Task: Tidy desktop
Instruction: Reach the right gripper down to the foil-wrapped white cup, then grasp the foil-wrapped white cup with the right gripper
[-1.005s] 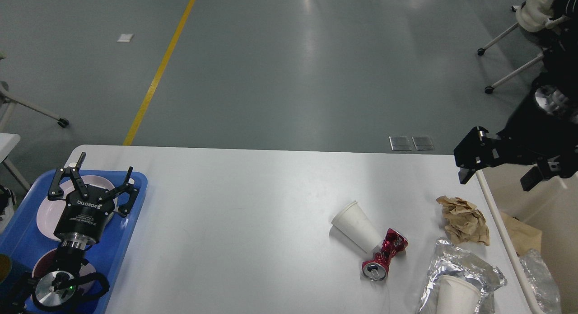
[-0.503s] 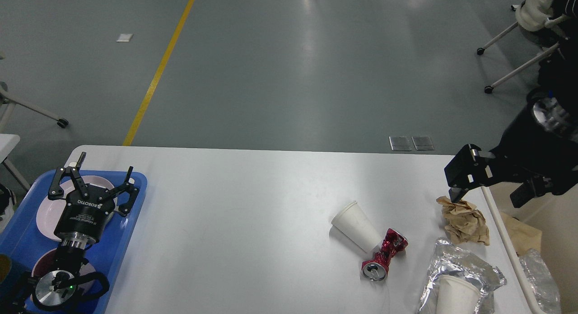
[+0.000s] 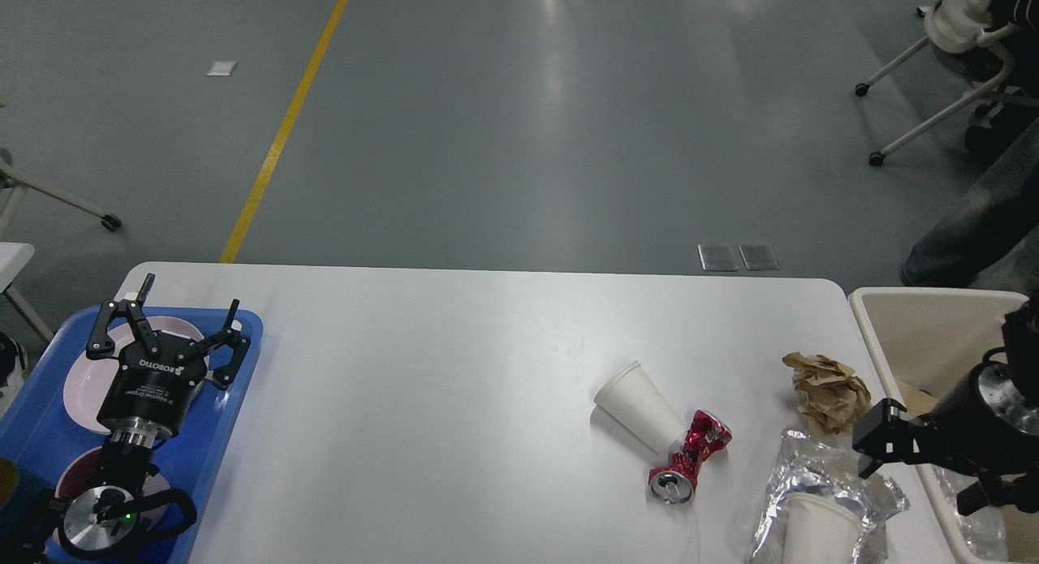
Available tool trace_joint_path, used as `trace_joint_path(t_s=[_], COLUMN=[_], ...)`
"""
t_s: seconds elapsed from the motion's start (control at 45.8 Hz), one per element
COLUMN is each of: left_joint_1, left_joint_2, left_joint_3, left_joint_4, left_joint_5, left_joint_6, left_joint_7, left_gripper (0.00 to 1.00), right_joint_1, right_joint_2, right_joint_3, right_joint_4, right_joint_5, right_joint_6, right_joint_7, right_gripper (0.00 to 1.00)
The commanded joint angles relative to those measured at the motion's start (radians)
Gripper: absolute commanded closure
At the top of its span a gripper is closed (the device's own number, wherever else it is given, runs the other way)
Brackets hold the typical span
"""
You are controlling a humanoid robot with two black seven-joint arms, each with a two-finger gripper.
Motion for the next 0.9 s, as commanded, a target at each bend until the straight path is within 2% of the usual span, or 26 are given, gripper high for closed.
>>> trace_joint_path(t_s=[0.0,0.131,0.284,0.35,0.503,0.721,0.874], left_joint_1=[0.000,0.000,0.000,-0.001,-0.001,-0.001,-0.001], left_joint_2=[-0.001,0.000,-0.001,-0.001,-0.001,-0.001,-0.001], left_joint_3=[0.000,0.000,0.000,0.000,0.000,0.000,0.000], left_joint_4=[0.000,0.000,0.000,0.000,0.000,0.000,0.000], left_joint_5=[0.000,0.000,0.000,0.000,0.000,0.000,0.000], left_joint_6=[0.001,0.001,0.001,-0.001,-0.001,-0.001,-0.001], left_joint_7=[0.000,0.000,0.000,0.000,0.000,0.000,0.000], left_gripper=[0.03,0.03,0.03,0.03,0.03,0.03,0.03], right_joint_1=[-0.101,-0.262,-0.362,-0.393,-0.482,-0.614,-0.673], right_joint_2=[-0.012,0.020,0.120,0.164,0.268,0.287,0.287], right_joint_3=[0.055,0.263,0.363,0.370,0.371,0.411,0.456], right_joint_4=[0.001,-0.025,-0.094,-0.130,-0.232,-0.334,-0.388], right_joint_5=[0.005,0.016,0.086,0.117,0.133,0.139,0.139], right_joint_6=[-0.109,-0.175,-0.243,-0.269,-0.290,-0.309,-0.312], right_joint_7=[-0.001,-0.014,-0.089,-0.103,-0.106,-0.104,-0.104], right_gripper=[0.05,0.06,0.06,0.06,0.06,0.07,0.15])
